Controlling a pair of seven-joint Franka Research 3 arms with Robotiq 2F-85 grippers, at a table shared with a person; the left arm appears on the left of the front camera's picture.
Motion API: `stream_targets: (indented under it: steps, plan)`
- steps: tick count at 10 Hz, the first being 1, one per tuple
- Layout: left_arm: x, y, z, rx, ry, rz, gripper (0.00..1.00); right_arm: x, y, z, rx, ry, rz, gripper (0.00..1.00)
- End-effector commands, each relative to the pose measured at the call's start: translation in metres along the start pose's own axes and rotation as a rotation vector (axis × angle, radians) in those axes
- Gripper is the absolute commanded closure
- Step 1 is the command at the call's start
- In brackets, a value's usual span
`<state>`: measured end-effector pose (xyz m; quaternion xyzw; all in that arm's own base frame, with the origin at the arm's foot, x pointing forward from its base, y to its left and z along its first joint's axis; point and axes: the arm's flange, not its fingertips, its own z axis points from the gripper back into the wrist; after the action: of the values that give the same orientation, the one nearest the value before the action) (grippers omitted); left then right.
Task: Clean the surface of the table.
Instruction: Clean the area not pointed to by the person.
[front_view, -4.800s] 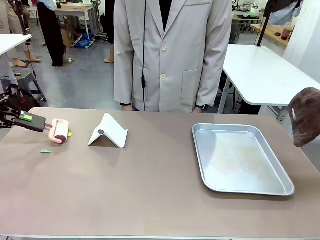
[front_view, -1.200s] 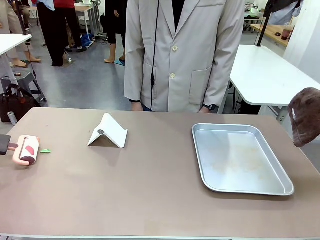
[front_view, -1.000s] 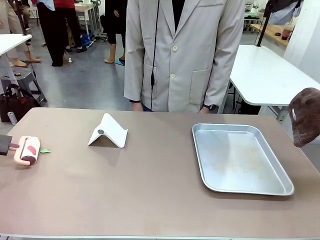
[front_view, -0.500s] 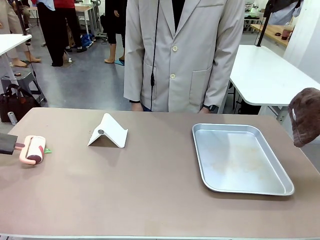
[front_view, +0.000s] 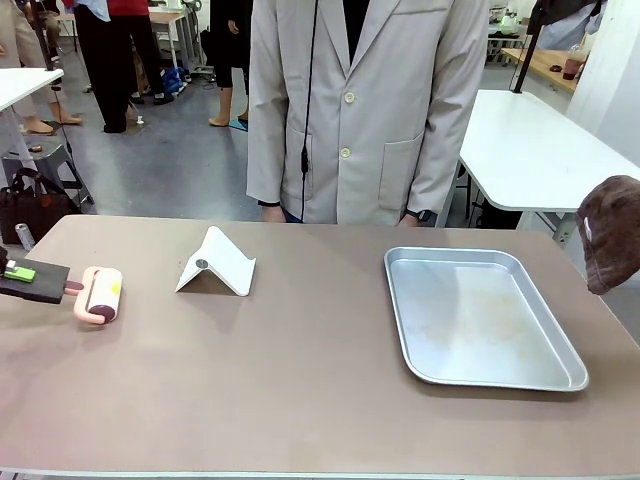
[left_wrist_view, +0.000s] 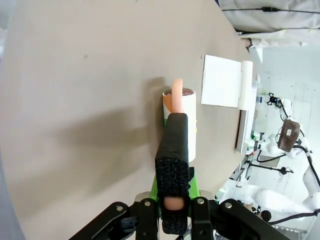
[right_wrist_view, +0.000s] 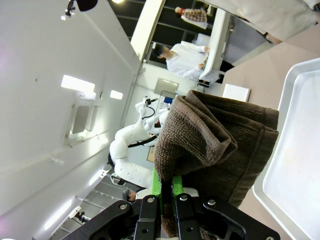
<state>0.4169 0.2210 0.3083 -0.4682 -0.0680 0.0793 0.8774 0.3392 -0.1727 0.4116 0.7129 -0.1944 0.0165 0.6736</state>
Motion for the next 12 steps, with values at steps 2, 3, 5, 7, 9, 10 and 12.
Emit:
stream_targets:
  steps: [2, 3, 5, 7, 9, 10, 12]
  plan:
    - [-0.001, 0.0, -0.028, 0.069, 0.04, 0.002, 0.78, 0.0, 0.004, -0.002, 0.011, -0.006, 0.009, 0.91]
    - [0.0, -0.007, -0.03, 0.046, 0.036, -0.015, 0.78, 0.0, 0.004, -0.002, 0.011, -0.006, 0.009, 0.91]
    - [-0.004, -0.03, -0.009, -0.031, -0.015, -0.094, 0.78, 0.0, 0.004, -0.002, 0.011, -0.006, 0.009, 0.91]
    - [-0.023, -0.062, 0.022, -0.174, -0.057, -0.202, 0.78, 0.0, 0.004, -0.002, 0.011, -0.006, 0.009, 0.91]
    - [-0.046, -0.086, 0.051, -0.306, -0.085, -0.294, 0.78, 0.0, 0.004, -0.002, 0.011, -0.006, 0.009, 0.91]
    - [-0.06, -0.093, 0.064, -0.338, -0.083, -0.325, 0.78, 0.0, 0.004, -0.002, 0.011, -0.006, 0.009, 0.91]
    - [-0.09, -0.097, 0.085, -0.369, -0.03, -0.324, 0.78, 0.0, 0.004, -0.002, 0.011, -0.006, 0.009, 0.91]
